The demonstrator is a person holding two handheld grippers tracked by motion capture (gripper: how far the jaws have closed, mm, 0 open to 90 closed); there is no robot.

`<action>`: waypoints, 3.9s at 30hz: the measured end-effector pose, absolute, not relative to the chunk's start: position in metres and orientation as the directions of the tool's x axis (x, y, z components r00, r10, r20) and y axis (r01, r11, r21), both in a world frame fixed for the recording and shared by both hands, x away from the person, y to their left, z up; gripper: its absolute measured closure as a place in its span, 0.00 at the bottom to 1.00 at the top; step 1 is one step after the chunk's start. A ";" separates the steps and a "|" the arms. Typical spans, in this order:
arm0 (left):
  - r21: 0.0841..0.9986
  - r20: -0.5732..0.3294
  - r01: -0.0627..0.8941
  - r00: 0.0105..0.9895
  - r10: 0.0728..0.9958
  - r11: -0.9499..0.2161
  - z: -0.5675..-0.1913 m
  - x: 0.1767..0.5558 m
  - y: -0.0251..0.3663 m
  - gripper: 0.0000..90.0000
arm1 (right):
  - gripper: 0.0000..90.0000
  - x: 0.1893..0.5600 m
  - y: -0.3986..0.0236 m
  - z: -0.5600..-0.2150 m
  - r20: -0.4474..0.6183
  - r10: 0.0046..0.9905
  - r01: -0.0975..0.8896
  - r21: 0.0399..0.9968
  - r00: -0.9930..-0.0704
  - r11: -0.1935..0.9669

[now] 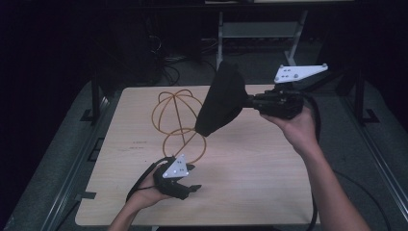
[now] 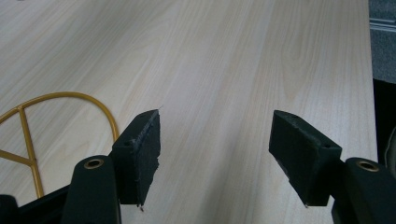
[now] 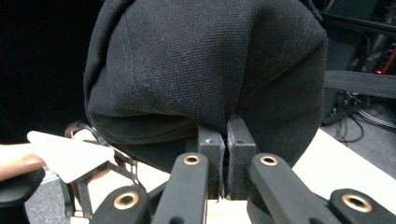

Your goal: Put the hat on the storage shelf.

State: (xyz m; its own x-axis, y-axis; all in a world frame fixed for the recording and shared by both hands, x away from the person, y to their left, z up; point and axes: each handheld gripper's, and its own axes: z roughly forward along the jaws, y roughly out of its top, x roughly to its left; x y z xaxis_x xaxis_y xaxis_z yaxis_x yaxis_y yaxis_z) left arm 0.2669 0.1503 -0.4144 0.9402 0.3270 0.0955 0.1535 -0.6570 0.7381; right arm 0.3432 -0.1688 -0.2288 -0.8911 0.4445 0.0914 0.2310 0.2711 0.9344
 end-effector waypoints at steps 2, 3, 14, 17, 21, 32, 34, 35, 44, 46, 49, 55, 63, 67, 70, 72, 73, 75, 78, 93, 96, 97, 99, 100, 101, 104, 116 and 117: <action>0.739 0.097 0.153 0.939 0.329 -0.656 -0.414 0.267 0.151 0.38 | 0.97 0.346 -0.161 -0.227 0.087 0.436 0.225 0.934 -0.896 0.277; 0.740 0.096 0.153 0.939 0.329 -0.655 -0.414 0.268 0.152 0.38 | 0.97 0.348 -0.156 -0.226 0.085 0.431 0.223 0.933 -0.898 0.281; 0.726 0.094 0.153 0.944 0.317 -0.671 -0.418 0.269 0.149 0.38 | 0.97 0.373 -0.114 -0.206 0.069 0.394 0.207 0.925 -0.917 0.320; 0.730 0.093 0.153 0.943 0.320 -0.665 -0.418 0.269 0.149 0.38 | 0.97 0.378 -0.102 -0.202 0.063 0.384 0.200 0.923 -0.921 0.328; 0.726 0.092 0.156 0.943 0.319 -0.670 -0.419 0.270 0.149 0.38 | 0.97 0.386 -0.080 -0.195 0.048 0.354 0.181 0.917 -0.934 0.355; 0.715 0.094 0.141 0.951 0.294 -0.685 -0.421 0.268 0.145 0.38 | 0.97 0.406 -0.022 -0.191 0.066 0.290 0.196 0.872 -0.955 0.449; 0.714 0.094 0.141 0.951 0.294 -0.686 -0.421 0.268 0.145 0.38 | 0.97 0.410 -0.014 -0.193 0.063 0.287 0.195 0.867 -0.956 0.459; 0.713 0.095 0.140 0.952 0.292 -0.687 -0.421 0.269 0.145 0.38 | 0.97 0.411 -0.011 -0.193 0.065 0.287 0.196 0.868 -0.956 0.456; 0.696 0.119 0.111 0.957 0.266 -0.710 -0.425 0.266 0.140 0.38 | 0.84 0.423 0.023 -0.212 0.109 0.313 0.255 0.841 -0.943 0.476; 0.700 0.118 0.110 0.957 0.266 -0.706 -0.425 0.265 0.139 0.38 | 0.71 0.424 0.029 -0.216 0.100 0.342 0.262 0.845 -0.934 0.467; 0.703 0.111 0.119 0.956 0.273 -0.701 -0.424 0.265 0.140 0.38 | 0.66 0.423 0.029 -0.217 0.082 0.356 0.258 0.838 -0.931 0.481; 0.704 0.115 0.128 0.950 0.290 -0.699 -0.425 0.265 0.145 0.38 | 0.56 0.422 0.010 -0.221 0.097 0.376 0.271 0.854 -0.922 0.444; 0.715 0.107 0.141 0.945 0.307 -0.684 -0.427 0.265 0.145 0.37 | 0.47 0.419 -0.018 -0.234 0.138 0.376 0.303 0.853 -0.916 0.426; 0.721 0.098 0.158 0.941 0.324 -0.675 -0.428 0.265 0.145 0.36 | 0.44 0.417 -0.031 -0.239 0.157 0.385 0.320 0.856 -0.909 0.406; 0.717 0.096 0.163 0.940 0.327 -0.678 -0.430 0.265 0.146 0.34 | 0.42 0.415 -0.044 -0.241 0.168 0.386 0.322 0.866 -0.907 0.383; 0.709 0.110 0.151 0.941 0.319 -0.689 -0.430 0.265 0.147 0.32 | 0.41 0.413 -0.050 -0.243 0.167 0.391 0.324 0.867 -0.905 0.378; 0.714 0.106 0.154 0.940 0.323 -0.683 -0.430 0.265 0.147 0.32 | 0.40 0.412 -0.053 -0.244 0.167 0.394 0.324 0.868 -0.904 0.376; 0.719 0.103 0.159 0.938 0.331 -0.677 -0.430 0.264 0.148 0.31 | 0.39 0.412 -0.060 -0.247 0.170 0.398 0.328 0.867 -0.902 0.374; 0.724 0.104 0.163 0.935 0.339 -0.670 -0.430 0.264 0.148 0.31 | 0.37 0.412 -0.070 -0.251 0.180 0.412 0.344 0.864 -0.893 0.368; 0.752 0.099 0.153 0.935 0.340 -0.641 -0.428 0.263 0.146 0.29 | 0.25 0.404 -0.109 -0.258 0.182 0.471 0.376 0.854 -0.863 0.359; 0.750 0.099 0.151 0.937 0.335 -0.644 -0.428 0.263 0.146 0.29 | 0.25 0.401 -0.114 -0.259 0.177 0.480 0.377 0.853 -0.859 0.360; 0.748 0.099 0.149 0.939 0.331 -0.647 -0.428 0.263 0.146 0.29 | 0.25 0.400 -0.117 -0.260 0.178 0.482 0.378 0.854 -0.858 0.359; 0.751 0.093 0.154 0.938 0.334 -0.642 -0.429 0.262 0.145 0.29 | 0.25 0.400 -0.122 -0.262 0.181 0.486 0.383 0.853 -0.855 0.356; 0.751 0.095 0.152 0.938 0.333 -0.643 -0.429 0.262 0.144 0.29 | 0.25 0.399 -0.124 -0.264 0.181 0.486 0.382 0.853 -0.855 0.354; 0.751 0.090 0.156 0.938 0.335 -0.641 -0.429 0.262 0.144 0.29 | 0.25 0.399 -0.126 -0.266 0.183 0.487 0.385 0.852 -0.854 0.354; 0.745 0.100 0.150 0.938 0.331 -0.650 -0.430 0.262 0.143 0.29 | 0.24 0.399 -0.133 -0.270 0.189 0.496 0.395 0.848 -0.847 0.352; 0.754 0.092 0.160 0.935 0.343 -0.637 -0.430 0.263 0.143 0.29 | 0.21 0.395 -0.164 -0.295 0.231 0.548 0.456 0.830 -0.804 0.321; 0.753 0.092 0.160 0.935 0.343 -0.638 -0.430 0.264 0.143 0.29 | 0.21 0.395 -0.166 -0.297 0.230 0.549 0.459 0.827 -0.803 0.325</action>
